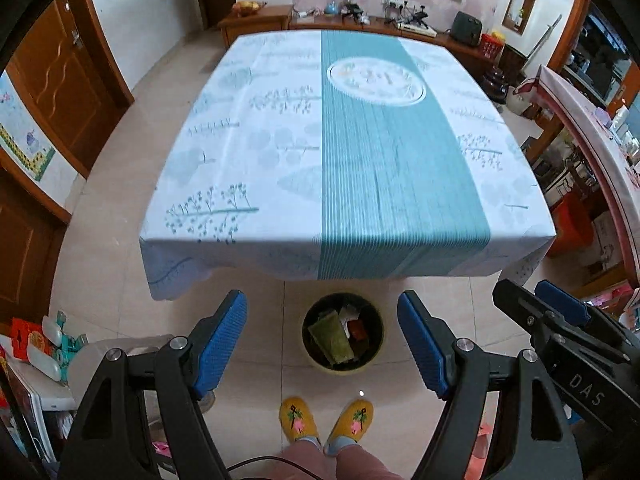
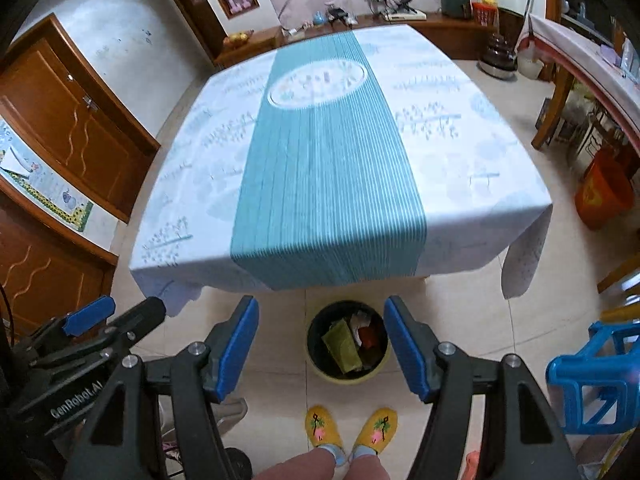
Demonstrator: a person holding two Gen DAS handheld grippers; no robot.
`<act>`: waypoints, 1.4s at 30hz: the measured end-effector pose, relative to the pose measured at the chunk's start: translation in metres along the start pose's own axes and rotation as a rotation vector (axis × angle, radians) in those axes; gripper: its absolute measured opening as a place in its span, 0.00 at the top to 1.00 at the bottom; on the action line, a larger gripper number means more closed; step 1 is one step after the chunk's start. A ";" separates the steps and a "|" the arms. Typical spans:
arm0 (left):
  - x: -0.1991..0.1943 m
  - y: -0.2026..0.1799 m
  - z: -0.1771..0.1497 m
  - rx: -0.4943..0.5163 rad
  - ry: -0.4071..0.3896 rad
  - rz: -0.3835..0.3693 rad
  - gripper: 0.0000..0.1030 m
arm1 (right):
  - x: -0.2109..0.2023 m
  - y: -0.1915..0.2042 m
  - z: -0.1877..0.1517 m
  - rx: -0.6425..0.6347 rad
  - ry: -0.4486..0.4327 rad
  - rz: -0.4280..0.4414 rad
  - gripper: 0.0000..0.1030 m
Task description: Collect trash
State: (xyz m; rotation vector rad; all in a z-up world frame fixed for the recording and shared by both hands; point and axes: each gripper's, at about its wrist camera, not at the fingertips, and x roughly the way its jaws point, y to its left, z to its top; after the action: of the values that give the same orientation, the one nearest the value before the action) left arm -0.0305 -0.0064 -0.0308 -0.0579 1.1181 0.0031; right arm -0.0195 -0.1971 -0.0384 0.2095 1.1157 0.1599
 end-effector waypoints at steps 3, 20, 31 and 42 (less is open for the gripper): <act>-0.005 -0.002 0.003 0.000 -0.016 0.006 0.26 | -0.010 0.003 0.004 -0.012 -0.027 0.004 0.36; -0.013 -0.012 0.016 -0.024 -0.061 0.019 0.26 | -0.025 0.005 0.016 -0.059 -0.082 0.003 0.36; -0.017 -0.012 0.022 -0.012 -0.081 0.028 0.26 | -0.026 0.003 0.020 -0.061 -0.087 0.004 0.36; -0.018 -0.013 0.023 -0.014 -0.081 0.029 0.26 | -0.026 0.004 0.022 -0.061 -0.089 0.005 0.36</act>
State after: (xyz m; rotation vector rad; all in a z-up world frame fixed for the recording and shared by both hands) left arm -0.0173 -0.0174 -0.0041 -0.0537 1.0378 0.0386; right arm -0.0110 -0.2012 -0.0053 0.1635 1.0205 0.1870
